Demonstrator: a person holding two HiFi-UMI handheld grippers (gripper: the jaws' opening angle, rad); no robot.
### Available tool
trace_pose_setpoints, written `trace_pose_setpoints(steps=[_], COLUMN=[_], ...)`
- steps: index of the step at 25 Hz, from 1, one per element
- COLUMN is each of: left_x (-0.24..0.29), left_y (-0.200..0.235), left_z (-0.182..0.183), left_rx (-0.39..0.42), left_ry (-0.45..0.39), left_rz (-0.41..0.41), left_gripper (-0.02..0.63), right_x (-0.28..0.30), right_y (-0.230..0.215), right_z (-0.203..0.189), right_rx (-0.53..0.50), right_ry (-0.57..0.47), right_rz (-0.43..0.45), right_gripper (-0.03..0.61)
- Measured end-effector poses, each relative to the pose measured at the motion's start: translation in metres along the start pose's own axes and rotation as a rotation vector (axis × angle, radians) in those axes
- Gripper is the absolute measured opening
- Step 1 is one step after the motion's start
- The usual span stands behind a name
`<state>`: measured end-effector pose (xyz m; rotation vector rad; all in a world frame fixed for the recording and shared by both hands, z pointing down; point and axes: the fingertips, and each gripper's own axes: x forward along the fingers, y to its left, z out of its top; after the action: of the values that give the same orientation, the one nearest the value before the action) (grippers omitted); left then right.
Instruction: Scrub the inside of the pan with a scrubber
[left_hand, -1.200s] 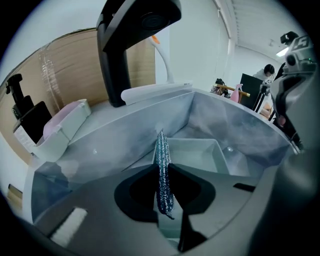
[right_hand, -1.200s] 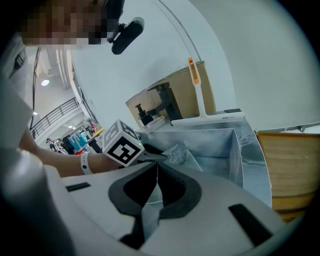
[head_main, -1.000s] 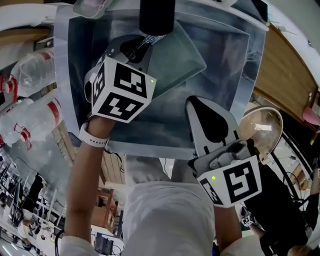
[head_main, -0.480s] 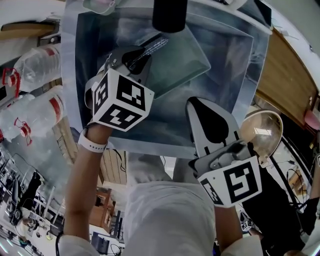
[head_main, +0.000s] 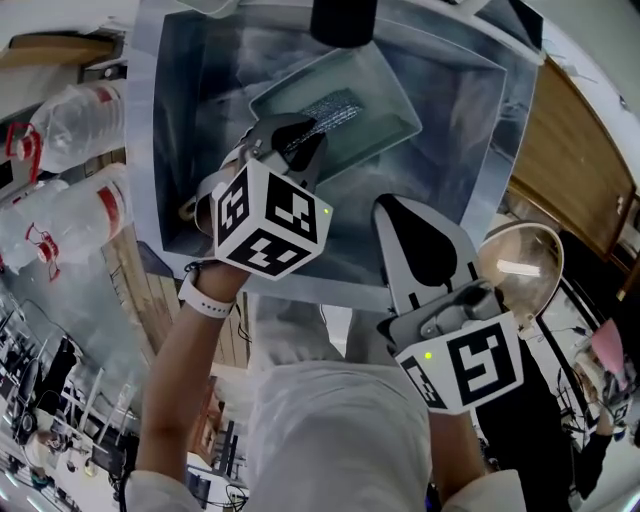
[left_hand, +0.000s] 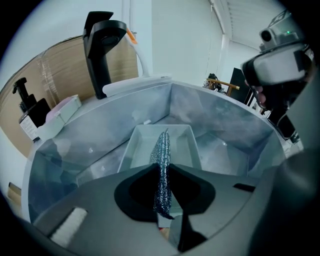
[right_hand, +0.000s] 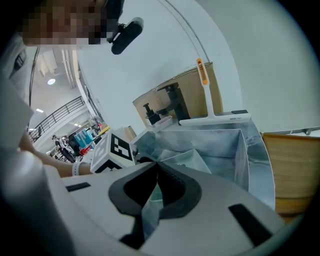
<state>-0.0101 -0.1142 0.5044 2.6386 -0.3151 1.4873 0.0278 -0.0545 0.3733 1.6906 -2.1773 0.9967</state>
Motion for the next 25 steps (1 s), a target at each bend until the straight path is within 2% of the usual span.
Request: trace_pose_setpoints(steps=[14,25], left_x=[-0.002,-0.007], left_y=[-0.047,-0.07], left_z=[0.0,0.005], left_rx=[-0.101,-0.193], left_ry=[-0.003,-0.012], left_rz=[-0.051,-0.131], left_gripper=[0.064,0.064], right_x=[-0.016,-0.026], right_y=[-0.003,-0.012], right_z=[-0.004,-0.007], right_rx=[-0.001,0.01], right_ry=[-0.006,-0.013], right_rz=[0.012,0.004], right_gripper=[0.006,0.006])
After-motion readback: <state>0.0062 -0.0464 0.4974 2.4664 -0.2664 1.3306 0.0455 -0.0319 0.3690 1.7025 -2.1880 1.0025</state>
